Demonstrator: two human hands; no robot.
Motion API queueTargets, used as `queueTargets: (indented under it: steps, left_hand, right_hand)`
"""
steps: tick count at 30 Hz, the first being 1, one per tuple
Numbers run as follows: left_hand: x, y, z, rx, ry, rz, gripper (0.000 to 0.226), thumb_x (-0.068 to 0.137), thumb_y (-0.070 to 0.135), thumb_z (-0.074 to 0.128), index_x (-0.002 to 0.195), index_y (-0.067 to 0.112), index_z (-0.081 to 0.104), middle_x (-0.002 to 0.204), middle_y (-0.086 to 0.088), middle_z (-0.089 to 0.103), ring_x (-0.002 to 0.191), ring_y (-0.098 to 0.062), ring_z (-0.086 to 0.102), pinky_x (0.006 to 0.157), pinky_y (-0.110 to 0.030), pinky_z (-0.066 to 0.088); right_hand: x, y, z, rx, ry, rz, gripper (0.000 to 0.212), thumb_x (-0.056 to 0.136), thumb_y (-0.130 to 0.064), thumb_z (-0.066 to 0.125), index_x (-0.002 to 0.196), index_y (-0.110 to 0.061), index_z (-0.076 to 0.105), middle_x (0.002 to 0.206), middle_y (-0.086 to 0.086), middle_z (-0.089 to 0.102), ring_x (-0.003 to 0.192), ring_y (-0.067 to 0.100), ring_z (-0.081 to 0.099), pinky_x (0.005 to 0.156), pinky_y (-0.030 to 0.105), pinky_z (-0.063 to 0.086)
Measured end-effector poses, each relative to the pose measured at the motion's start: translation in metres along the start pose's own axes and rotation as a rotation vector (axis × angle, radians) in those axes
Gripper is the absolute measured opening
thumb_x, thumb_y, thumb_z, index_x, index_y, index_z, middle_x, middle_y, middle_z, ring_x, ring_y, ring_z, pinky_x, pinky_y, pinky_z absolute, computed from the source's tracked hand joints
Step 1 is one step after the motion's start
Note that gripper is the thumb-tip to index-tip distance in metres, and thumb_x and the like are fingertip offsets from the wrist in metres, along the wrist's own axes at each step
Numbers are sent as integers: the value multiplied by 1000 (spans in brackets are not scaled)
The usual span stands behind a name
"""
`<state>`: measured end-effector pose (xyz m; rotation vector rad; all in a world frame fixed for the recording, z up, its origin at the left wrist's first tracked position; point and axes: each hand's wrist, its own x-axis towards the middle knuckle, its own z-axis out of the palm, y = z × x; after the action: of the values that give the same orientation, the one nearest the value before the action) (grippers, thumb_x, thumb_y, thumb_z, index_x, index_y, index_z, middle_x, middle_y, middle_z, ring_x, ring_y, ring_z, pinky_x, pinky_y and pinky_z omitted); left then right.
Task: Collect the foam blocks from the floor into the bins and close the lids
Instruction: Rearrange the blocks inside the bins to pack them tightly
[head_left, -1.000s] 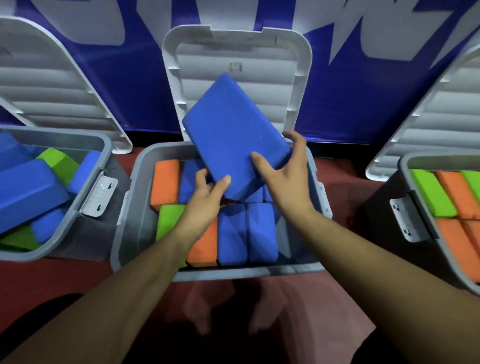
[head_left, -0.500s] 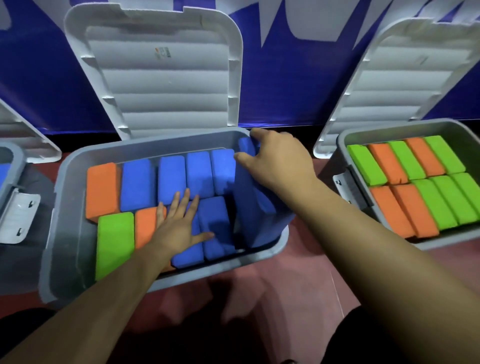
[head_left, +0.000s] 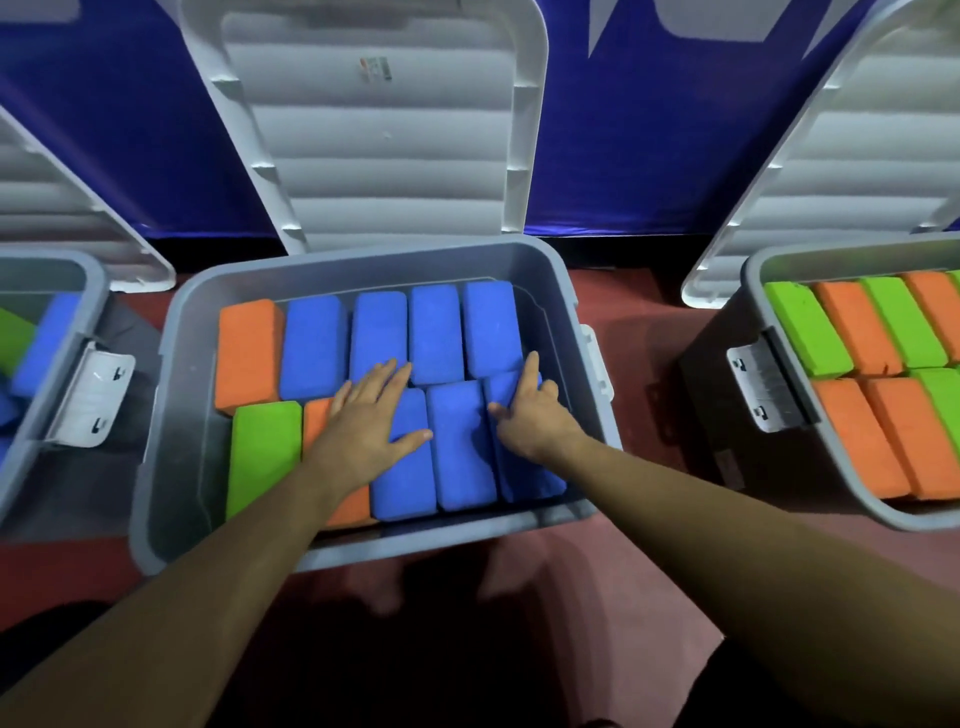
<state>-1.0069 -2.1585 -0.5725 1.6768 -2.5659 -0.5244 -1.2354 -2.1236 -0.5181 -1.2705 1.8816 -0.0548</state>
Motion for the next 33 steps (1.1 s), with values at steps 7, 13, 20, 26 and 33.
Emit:
queueTargets:
  steps: [7, 13, 20, 26, 33]
  left_hand:
    - [0, -8, 9, 104, 9, -64, 101, 74, 86, 36, 156, 35, 8, 165, 0, -3, 152, -19, -5, 120, -49, -2]
    - [14, 1, -5, 76, -268, -107, 92, 85, 70, 51, 154, 43, -4, 160, 11, -27, 148, -9, -20, 120, -51, -4]
    - [23, 18, -9, -95, -220, -107, 106, 78, 71, 62, 156, 37, -2, 164, 1, -13, 150, -16, -18, 121, -44, -11]
    - [27, 23, -10, 11, -254, -109, 107, 82, 65, 63, 156, 31, -6, 164, -6, -14, 150, -21, -19, 122, -46, -8]
    - [29, 23, -8, 33, -254, -69, 102, 85, 60, 62, 156, 32, -5, 162, 7, -20, 148, -17, -23, 121, -46, -10]
  right_hand:
    - [22, 2, 8, 52, -18, 38, 104, 96, -41, 59, 153, -12, -23, 161, 22, 13, 135, 37, 43, 105, 44, 38]
    - [31, 4, 3, 90, -55, 28, 107, 94, -42, 63, 153, -21, -24, 158, 21, 19, 130, 37, 47, 99, 44, 42]
    - [30, 8, 3, 99, -55, -57, 107, 94, -43, 63, 148, -37, -30, 154, 23, 28, 122, 36, 54, 87, 38, 44]
    - [36, 14, -23, 6, -295, -71, 112, 96, -29, 59, 140, -30, -43, 159, 21, 25, 134, 34, 45, 111, 40, 36]
    - [35, 8, -13, -150, -90, -125, 111, 90, -4, 61, 151, -36, -25, 162, 24, -1, 116, 33, 58, 84, 33, 48]
